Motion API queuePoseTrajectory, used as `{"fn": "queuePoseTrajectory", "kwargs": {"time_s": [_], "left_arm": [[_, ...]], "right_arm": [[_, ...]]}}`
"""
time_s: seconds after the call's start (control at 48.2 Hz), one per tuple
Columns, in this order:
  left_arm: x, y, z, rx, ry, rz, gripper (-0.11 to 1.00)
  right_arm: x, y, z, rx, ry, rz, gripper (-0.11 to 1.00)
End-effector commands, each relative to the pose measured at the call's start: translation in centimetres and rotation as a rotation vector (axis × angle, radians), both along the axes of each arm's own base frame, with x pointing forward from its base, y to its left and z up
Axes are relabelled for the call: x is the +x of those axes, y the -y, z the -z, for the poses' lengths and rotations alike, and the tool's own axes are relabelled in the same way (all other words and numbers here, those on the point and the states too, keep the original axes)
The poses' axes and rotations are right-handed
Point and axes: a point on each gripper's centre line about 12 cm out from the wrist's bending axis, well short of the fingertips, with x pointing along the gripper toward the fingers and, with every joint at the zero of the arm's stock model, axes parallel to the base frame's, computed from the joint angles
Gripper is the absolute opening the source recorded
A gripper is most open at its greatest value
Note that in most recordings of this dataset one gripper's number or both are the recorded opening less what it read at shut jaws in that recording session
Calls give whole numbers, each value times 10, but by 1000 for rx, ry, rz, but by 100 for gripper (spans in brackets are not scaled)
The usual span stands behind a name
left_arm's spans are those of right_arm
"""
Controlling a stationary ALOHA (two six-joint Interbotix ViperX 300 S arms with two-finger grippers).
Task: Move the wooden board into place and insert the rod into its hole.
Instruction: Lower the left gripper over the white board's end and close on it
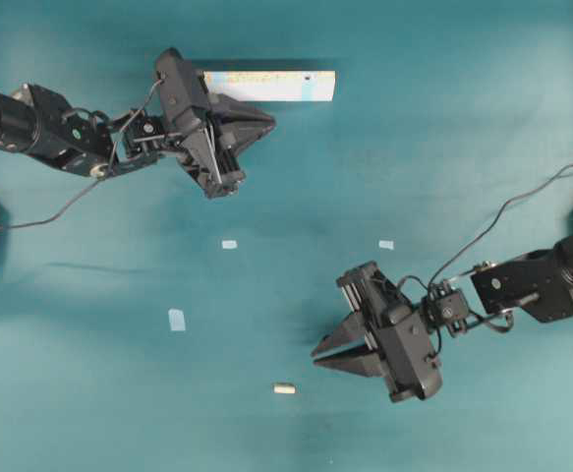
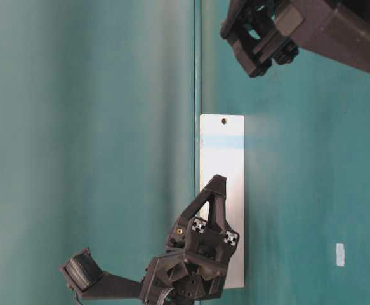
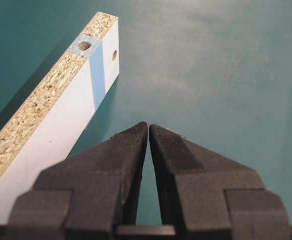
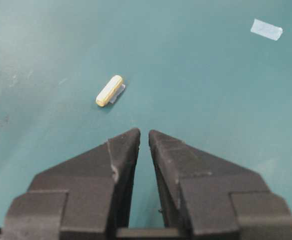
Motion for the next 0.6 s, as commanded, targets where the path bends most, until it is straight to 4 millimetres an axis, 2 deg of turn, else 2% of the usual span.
{"fn": "queuePoseTrajectory", "kwargs": {"time_s": [0.0, 0.042, 0.125, 0.166, 0.353, 0.394, 0.477, 0.54, 0.581], "left_arm": [[11, 0, -18, 20, 13, 31, 16], [13, -2, -20, 13, -9, 31, 14], [15, -6, -24, 3, -49, 29, 0], [17, -9, -27, 1, -63, 27, 0], [23, -12, -34, 6, -65, 27, 2], [25, -12, -35, 6, -70, 30, 8], [27, -13, -39, 1, -84, 32, 29], [28, -13, -42, 6, -110, 41, 49], [28, -14, -46, 15, -130, 48, 61]], "right_arm": [[5, -1, -9, 17, 25, 1, 24], [5, -2, -7, 9, 6, 0, 22], [7, -2, -3, -11, -39, 3, 6], [8, -1, -3, -18, -56, 6, 1], [15, -5, -10, -33, -53, -9, 0], [17, -5, -12, -34, -48, -12, 0], [17, -6, -12, -36, -48, -14, 2], [17, -5, -12, -38, -53, -13, 12], [17, -5, -13, -38, -55, -13, 22]]}}
